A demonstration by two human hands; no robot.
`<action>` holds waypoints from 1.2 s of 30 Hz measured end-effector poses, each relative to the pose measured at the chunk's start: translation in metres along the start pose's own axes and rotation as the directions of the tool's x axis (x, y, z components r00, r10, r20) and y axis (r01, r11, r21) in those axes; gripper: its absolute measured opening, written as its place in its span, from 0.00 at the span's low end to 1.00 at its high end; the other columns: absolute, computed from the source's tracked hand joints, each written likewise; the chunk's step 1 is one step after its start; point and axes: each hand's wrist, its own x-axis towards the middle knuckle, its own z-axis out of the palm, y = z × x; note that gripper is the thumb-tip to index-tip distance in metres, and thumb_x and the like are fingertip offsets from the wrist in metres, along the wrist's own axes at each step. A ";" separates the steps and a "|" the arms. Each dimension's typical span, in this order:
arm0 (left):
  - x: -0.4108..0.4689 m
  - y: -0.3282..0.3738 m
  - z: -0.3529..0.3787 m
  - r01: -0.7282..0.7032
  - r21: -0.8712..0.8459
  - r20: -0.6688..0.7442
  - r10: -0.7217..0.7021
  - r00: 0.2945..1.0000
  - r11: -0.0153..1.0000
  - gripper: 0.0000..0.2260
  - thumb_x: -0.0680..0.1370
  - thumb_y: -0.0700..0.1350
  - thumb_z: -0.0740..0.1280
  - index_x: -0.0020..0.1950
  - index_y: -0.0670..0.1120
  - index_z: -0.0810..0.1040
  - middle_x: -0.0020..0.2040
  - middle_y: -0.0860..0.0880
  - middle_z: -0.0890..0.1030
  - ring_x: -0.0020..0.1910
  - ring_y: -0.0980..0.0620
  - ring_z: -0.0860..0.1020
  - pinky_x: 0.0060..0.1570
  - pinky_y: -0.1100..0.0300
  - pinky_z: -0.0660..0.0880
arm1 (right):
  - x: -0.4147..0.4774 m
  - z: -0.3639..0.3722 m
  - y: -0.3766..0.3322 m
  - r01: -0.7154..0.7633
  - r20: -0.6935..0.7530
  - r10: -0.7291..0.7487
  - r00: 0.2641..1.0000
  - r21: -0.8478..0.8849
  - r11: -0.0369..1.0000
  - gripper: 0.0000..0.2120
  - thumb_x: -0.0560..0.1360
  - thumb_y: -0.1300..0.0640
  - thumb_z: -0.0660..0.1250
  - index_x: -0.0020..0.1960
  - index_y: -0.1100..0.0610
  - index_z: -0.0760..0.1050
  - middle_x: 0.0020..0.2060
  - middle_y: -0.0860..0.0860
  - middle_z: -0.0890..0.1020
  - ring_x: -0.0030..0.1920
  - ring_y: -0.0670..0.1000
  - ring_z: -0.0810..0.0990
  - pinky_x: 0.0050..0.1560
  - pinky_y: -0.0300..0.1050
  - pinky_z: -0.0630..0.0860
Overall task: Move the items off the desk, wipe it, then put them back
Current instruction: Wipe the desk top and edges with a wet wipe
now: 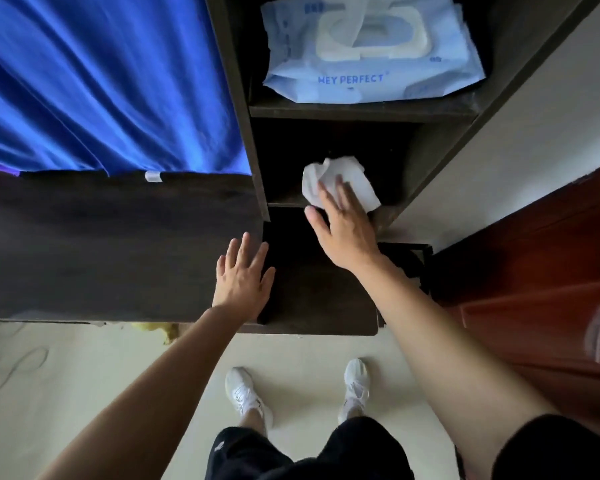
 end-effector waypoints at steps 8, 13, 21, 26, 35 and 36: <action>0.019 -0.035 0.019 -0.070 0.044 0.116 0.065 0.991 0.997 0.26 0.83 0.59 0.52 0.80 0.54 0.55 0.81 0.46 0.48 0.79 0.42 0.45 0.75 0.39 0.48 | 0.011 0.036 -0.004 -0.067 -0.104 0.047 0.993 -0.194 0.979 0.24 0.85 0.44 0.49 0.77 0.48 0.66 0.79 0.60 0.61 0.79 0.62 0.57 0.77 0.62 0.48; 0.025 -0.034 0.027 -0.030 0.069 0.115 0.022 0.993 0.997 0.26 0.83 0.57 0.53 0.80 0.55 0.54 0.81 0.46 0.48 0.79 0.41 0.45 0.75 0.37 0.48 | 0.053 0.040 -0.002 -0.245 0.032 0.253 0.967 -0.163 0.956 0.26 0.85 0.44 0.49 0.82 0.45 0.51 0.82 0.58 0.45 0.80 0.66 0.39 0.78 0.64 0.40; 0.037 -0.029 0.039 -0.009 0.059 -0.007 0.010 1.000 0.998 0.26 0.80 0.53 0.58 0.78 0.55 0.60 0.81 0.46 0.54 0.79 0.41 0.50 0.74 0.35 0.48 | 0.081 0.034 0.016 -0.110 0.067 0.130 0.989 -0.245 0.963 0.28 0.83 0.38 0.49 0.81 0.42 0.52 0.82 0.56 0.46 0.80 0.64 0.40 0.78 0.66 0.40; 0.037 -0.026 0.047 0.011 0.050 -0.040 -0.009 0.999 0.999 0.26 0.80 0.52 0.57 0.79 0.55 0.57 0.81 0.46 0.53 0.79 0.41 0.49 0.74 0.34 0.47 | 0.044 0.030 0.031 -0.365 -0.048 0.364 0.930 -0.224 0.903 0.29 0.83 0.38 0.46 0.82 0.44 0.48 0.82 0.56 0.44 0.80 0.65 0.40 0.77 0.67 0.41; 0.037 -0.024 0.046 0.029 0.066 -0.030 -0.027 0.999 0.997 0.27 0.80 0.52 0.57 0.79 0.55 0.56 0.81 0.47 0.53 0.79 0.42 0.48 0.74 0.34 0.47 | 0.082 0.044 -0.014 -0.047 0.130 0.081 0.988 -0.247 0.968 0.28 0.83 0.39 0.51 0.81 0.41 0.51 0.82 0.54 0.44 0.80 0.64 0.39 0.77 0.65 0.38; 0.037 -0.024 0.046 0.030 0.061 -0.027 -0.029 0.999 0.998 0.27 0.80 0.52 0.57 0.79 0.55 0.56 0.81 0.47 0.52 0.80 0.42 0.48 0.74 0.34 0.47 | 0.089 0.039 -0.007 -0.049 0.130 0.084 0.988 -0.248 0.967 0.29 0.83 0.39 0.52 0.81 0.41 0.51 0.82 0.53 0.45 0.80 0.64 0.40 0.77 0.64 0.39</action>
